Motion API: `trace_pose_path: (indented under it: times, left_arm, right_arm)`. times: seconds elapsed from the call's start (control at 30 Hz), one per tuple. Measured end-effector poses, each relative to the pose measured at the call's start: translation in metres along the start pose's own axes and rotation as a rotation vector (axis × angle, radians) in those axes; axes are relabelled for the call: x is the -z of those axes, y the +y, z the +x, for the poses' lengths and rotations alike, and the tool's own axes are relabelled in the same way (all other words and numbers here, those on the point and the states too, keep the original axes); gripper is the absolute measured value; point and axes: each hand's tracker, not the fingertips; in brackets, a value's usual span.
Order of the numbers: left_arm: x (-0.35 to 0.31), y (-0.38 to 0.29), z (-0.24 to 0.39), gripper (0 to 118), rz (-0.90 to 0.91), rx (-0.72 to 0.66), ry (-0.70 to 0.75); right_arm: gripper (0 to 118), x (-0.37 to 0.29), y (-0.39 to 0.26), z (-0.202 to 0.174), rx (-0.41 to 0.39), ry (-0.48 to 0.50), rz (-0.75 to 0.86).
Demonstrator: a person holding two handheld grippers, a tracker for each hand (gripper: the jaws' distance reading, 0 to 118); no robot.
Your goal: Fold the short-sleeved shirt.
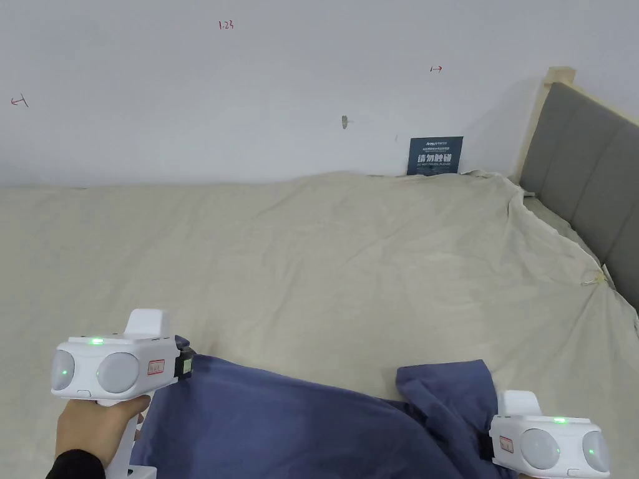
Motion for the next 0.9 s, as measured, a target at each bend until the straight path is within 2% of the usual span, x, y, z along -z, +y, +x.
trace_pose_path:
  times: [0.1, 0.33, 0.6, 0.8, 0.9]
  left_arm:
    - [-0.007, -0.001, -0.005, 0, 0.014, -0.027, -0.005]
    - [-0.05, -0.004, -0.021, 0, 0.078, -0.104, -0.001]
    - [-0.119, 0.016, -0.04, 0, 0.204, -0.162, 0.035]
    - [-0.181, 0.063, -0.055, 0, 0.329, -0.182, 0.076]
    - [-0.212, 0.094, -0.06, 0, 0.395, -0.177, 0.097]
  right_arm:
    - [0, -0.016, 0.004, 0.011, 0.071, 0.045, 0.074]
    - [0, -0.094, 0.035, 0.03, 0.069, 0.083, 0.299]
    - [0, -0.201, 0.085, 0.029, 0.056, 0.108, 0.53]
    - [0, -0.27, 0.134, 0.006, 0.021, 0.136, 0.679]
    - [0, -0.296, 0.16, -0.004, 0.034, 0.166, 0.746]
